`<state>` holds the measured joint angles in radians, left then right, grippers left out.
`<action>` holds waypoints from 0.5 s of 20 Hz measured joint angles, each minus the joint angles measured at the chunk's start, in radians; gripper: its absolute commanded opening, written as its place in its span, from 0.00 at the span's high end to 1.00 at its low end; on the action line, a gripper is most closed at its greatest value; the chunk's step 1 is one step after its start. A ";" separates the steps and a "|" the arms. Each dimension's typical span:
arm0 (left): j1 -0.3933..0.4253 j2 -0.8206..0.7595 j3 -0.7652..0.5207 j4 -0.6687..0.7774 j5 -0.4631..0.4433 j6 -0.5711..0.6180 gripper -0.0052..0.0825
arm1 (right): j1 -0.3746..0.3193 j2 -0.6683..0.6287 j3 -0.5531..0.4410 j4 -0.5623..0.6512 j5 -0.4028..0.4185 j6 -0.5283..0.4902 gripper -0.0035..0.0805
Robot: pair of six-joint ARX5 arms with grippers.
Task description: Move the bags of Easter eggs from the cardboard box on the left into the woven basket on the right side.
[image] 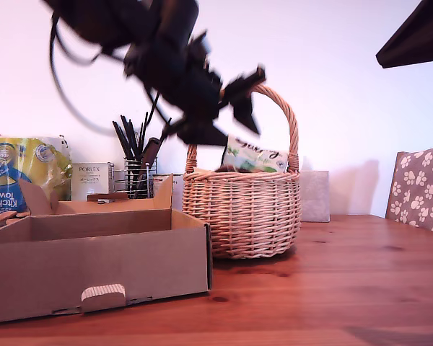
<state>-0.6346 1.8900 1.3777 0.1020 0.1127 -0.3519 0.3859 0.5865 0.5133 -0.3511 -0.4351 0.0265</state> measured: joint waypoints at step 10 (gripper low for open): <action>0.000 -0.003 0.178 -0.431 -0.009 0.132 0.54 | 0.000 0.000 0.000 0.000 0.000 0.000 0.97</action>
<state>-0.6342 1.8870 1.5555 -0.3294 0.1040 -0.2195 0.3859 0.5865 0.5133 -0.3508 -0.4351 0.0265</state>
